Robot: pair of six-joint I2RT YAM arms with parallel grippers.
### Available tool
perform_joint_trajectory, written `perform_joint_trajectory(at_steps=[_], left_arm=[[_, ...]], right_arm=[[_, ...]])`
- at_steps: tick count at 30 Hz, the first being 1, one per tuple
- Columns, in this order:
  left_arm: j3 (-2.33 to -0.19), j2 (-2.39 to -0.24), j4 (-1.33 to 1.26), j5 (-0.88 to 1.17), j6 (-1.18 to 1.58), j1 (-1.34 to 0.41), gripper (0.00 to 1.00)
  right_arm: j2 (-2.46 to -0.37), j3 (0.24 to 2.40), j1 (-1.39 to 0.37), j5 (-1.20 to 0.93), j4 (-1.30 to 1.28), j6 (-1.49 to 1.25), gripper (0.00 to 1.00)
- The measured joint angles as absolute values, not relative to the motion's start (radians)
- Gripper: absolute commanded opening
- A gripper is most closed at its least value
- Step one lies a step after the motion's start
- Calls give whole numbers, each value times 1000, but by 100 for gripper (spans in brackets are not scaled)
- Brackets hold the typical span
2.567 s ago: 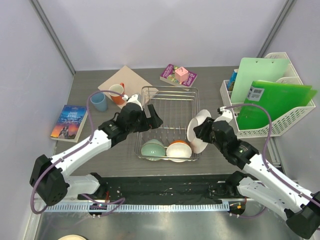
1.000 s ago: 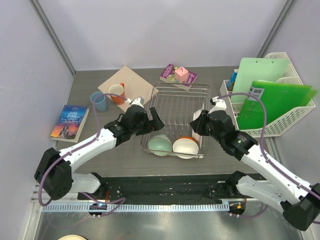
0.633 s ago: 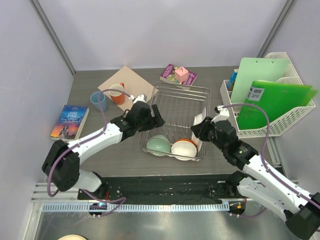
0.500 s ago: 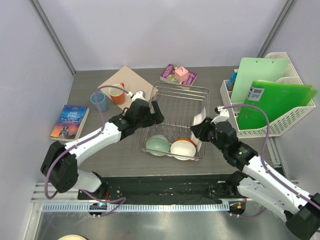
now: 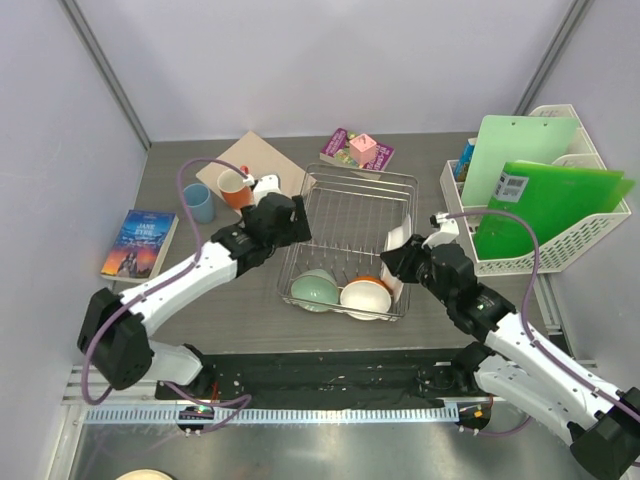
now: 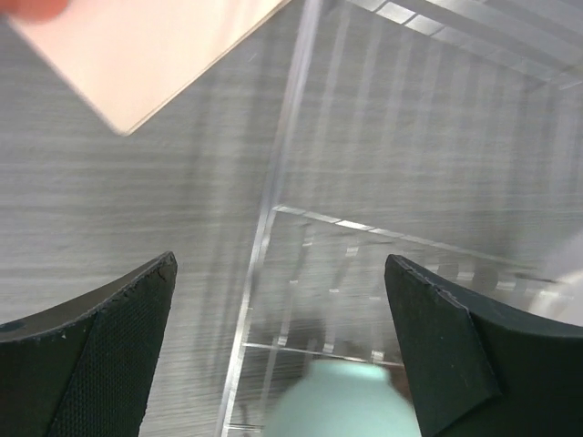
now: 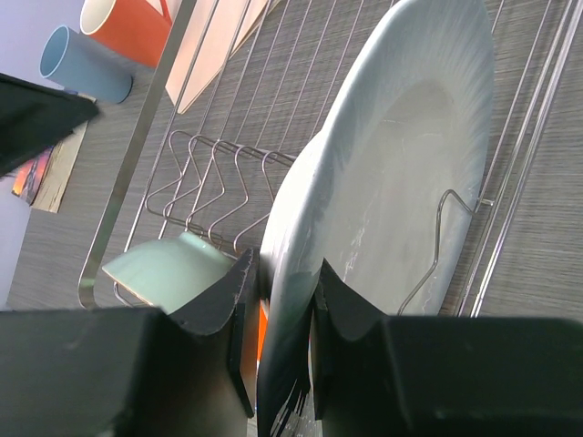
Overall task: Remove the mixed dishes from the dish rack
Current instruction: Pick up the plate from the dish rack.
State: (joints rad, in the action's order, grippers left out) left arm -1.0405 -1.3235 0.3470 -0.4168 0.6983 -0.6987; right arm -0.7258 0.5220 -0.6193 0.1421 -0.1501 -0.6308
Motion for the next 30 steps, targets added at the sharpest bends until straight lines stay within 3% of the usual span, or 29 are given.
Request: perform_joint_trajectory(at_steps=[5,8,10,11,13,14,30], left_arm=[[-1040,-1469,402,-427,698,-690,79],[-1040,-1520,426,-418,698,-688,63],[-1040,-1526,432,-412,699,-686,45],[-1040,-1526,432,-408,701,-684,29],[-1040,-1530,432,-399,707,-678,7],[-1040,-1534,432,-393,705,-676,0],[-985,-1505,347,-312,704,-666,0]], right_arm=[[-727,519,-615,135,-142,-630,1],[-726,517,-613,132,-140,-630,1],[-726,517,-613,132,-139,-630,1],[-726,517,-612,131,-139,-630,1],[-726,517,-611,130,-139,-630,1],[-726,517,-611,128,-139,-630,1],[-601,364,-536,85,25,-692,1]])
